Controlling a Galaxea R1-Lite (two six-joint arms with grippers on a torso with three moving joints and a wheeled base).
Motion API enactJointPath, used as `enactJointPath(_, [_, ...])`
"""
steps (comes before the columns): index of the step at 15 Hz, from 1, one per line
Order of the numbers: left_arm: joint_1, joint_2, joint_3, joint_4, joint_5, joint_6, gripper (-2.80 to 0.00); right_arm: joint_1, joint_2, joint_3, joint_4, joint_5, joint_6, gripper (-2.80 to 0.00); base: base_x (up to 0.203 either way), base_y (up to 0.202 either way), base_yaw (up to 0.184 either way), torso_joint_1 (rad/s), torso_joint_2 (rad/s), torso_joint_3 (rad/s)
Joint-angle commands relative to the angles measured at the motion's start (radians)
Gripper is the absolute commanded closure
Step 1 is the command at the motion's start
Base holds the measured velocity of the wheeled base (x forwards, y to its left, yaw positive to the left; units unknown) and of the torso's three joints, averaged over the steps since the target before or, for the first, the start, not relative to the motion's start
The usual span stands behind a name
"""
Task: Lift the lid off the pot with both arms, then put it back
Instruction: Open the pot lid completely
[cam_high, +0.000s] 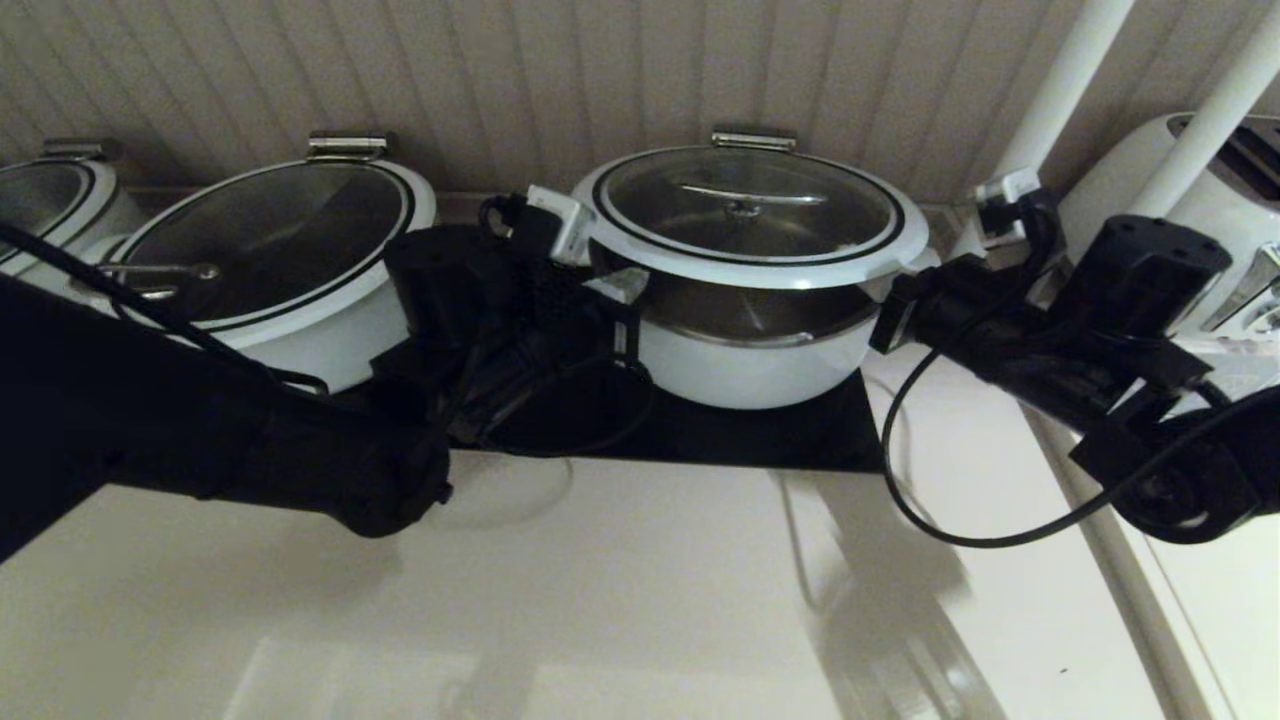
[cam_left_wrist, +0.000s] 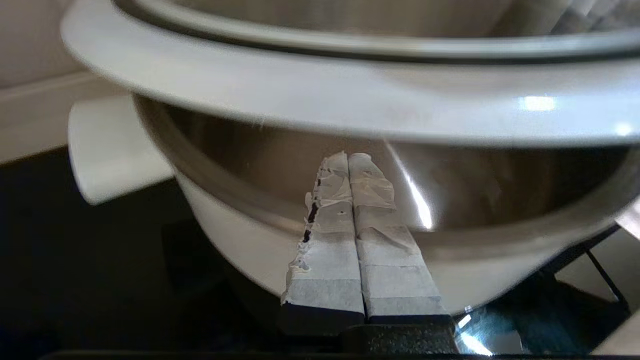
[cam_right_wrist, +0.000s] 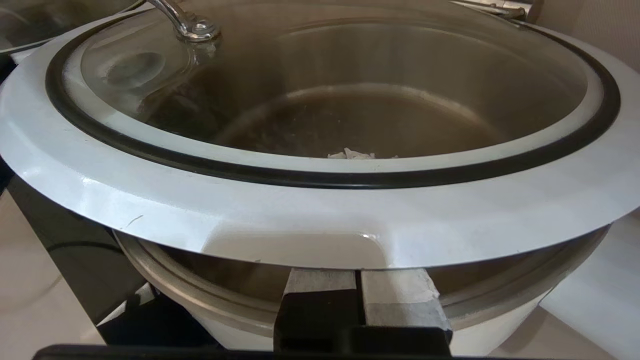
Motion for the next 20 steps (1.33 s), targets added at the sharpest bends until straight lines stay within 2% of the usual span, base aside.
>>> enactJointPath(1, [0.0,-0.047,0.037,-0.005,0.0,0.0,0.0,0.0,-0.003,-0.002,-0.008,0.001,-0.001,0.0,0.0,0.0,0.0,0.0,0.0,0.0])
enactJointPath(5, [0.0,-0.123,0.081,-0.005,0.0,-0.001,0.0,0.0,-0.006,-0.001,-0.008,0.001,-0.001,0.0,0.0,0.0,0.0,0.0,0.0,0.0])
enactJointPath(9, [0.008,-0.232,0.206,-0.005,0.022,-0.001,0.0,-0.001,-0.006,-0.003,-0.008,0.001,-0.001,0.0,0.0,0.0,0.0,0.0,0.0,0.0])
enactJointPath(12, [0.023,-0.343,0.371,-0.005,0.028,-0.001,0.0,-0.001,-0.007,-0.004,-0.008,0.001,0.001,0.0,0.0,0.0,0.0,0.0,0.0,0.0])
enactJointPath(20, [0.13,-0.599,0.805,-0.005,0.031,-0.014,0.0,-0.001,-0.009,-0.01,-0.008,0.0,0.001,0.0,0.0,0.0,0.0,0.0,0.0,0.0])
